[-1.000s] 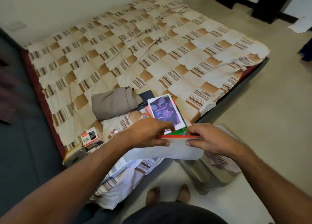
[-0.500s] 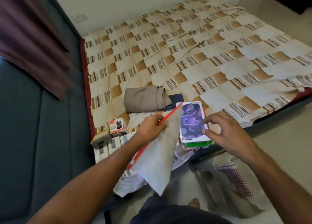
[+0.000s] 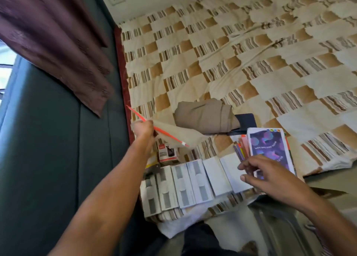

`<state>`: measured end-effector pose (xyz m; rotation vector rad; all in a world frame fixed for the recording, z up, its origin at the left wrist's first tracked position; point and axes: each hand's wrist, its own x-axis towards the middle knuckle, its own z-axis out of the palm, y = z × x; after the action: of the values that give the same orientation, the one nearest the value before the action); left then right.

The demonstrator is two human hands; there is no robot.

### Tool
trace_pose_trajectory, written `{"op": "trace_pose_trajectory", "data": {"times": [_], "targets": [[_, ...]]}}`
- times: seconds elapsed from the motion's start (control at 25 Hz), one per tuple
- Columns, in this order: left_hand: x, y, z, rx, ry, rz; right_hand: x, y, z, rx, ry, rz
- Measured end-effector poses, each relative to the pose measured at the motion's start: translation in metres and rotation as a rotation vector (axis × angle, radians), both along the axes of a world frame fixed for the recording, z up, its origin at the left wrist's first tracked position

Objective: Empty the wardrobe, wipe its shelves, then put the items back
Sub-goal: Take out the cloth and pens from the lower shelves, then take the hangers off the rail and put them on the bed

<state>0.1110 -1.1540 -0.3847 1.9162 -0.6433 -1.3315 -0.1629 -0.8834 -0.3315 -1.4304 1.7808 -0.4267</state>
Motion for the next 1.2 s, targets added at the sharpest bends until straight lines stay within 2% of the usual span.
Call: {"op": "trace_pose_trajectory", "data": {"times": [0.2, 0.36, 0.56, 0.64, 0.68, 0.72, 0.76, 0.8, 0.88, 0.96, 1.0, 1.08, 1.2], "targets": [[0.045, -0.101, -0.068, 0.053, 0.110, 0.234, 0.022, -0.048, -0.016, 0.075, -0.036, 0.011], [0.062, -0.152, -0.117, 0.012, 0.134, 0.379, 0.025, -0.050, -0.036, 0.161, -0.058, -0.102], [0.055, -0.125, -0.177, 0.189, 0.076, 0.483, 0.025, -0.041, -0.057, 0.325, -0.121, -0.205], [0.048, -0.102, -0.186, 0.258, 0.090, 0.400, 0.025, -0.038, -0.065, 0.309, -0.105, -0.204], [0.045, -0.092, -0.196, 0.288, 0.161, 0.337, 0.024, -0.035, -0.067, 0.305, -0.097, -0.224], [0.040, -0.084, -0.201, 0.364, 0.178, 0.232, 0.023, -0.033, -0.067, 0.296, -0.088, -0.234], [0.034, -0.078, -0.202, 0.417, 0.229, 0.241, 0.023, -0.027, -0.067, 0.289, -0.090, -0.234], [0.030, -0.071, -0.196, 0.429, 0.213, 0.264, 0.022, -0.022, -0.066, 0.296, -0.108, -0.227], [0.016, -0.060, -0.187, 0.375, 0.004, 0.354, 0.023, -0.010, -0.057, 0.222, -0.136, -0.282], [-0.020, -0.030, -0.154, 0.159, -0.255, 0.174, 0.025, 0.006, -0.037, 0.164, -0.146, -0.363], [-0.037, -0.013, -0.136, -0.010, -0.272, 0.021, 0.027, 0.013, -0.029, 0.114, -0.133, -0.396], [-0.086, 0.047, -0.096, -0.232, -0.056, -0.378, 0.025, 0.049, -0.005, 0.002, -0.068, -0.528], [-0.146, 0.137, -0.040, -0.338, 0.266, -1.001, 0.027, 0.115, 0.022, -0.112, 0.001, -0.718]]}}
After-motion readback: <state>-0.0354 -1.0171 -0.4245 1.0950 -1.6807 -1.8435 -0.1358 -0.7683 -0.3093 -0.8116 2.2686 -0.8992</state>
